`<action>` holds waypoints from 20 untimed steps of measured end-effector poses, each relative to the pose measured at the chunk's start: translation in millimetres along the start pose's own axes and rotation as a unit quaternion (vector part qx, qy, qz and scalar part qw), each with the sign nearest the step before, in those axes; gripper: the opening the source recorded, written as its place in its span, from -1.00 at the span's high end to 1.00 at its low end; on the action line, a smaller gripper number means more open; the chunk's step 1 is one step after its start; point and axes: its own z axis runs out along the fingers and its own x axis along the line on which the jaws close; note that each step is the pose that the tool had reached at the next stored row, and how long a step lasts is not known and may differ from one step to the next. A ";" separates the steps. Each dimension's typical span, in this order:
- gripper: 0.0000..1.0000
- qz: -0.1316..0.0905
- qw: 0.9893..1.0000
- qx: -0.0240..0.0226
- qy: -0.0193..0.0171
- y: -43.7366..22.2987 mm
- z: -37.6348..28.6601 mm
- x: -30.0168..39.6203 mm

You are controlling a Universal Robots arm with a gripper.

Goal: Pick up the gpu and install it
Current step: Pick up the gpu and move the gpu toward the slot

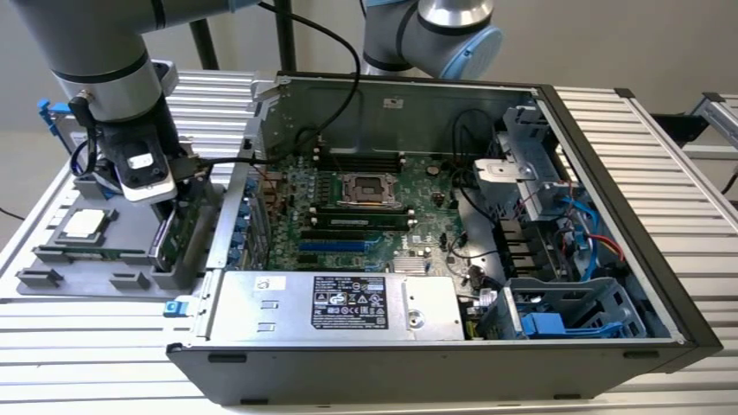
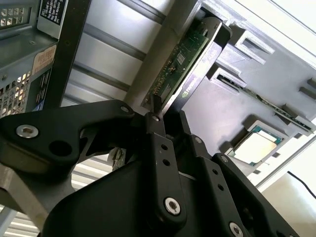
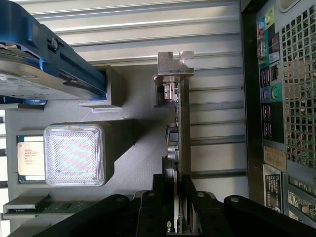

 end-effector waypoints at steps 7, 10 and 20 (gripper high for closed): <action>1.00 0.000 1.000 0.000 0.000 0.2 -5.8 0.2; 1.00 0.000 1.000 0.000 0.000 0.4 -9.1 0.3; 1.00 0.000 1.000 0.000 0.000 0.9 -20.5 0.6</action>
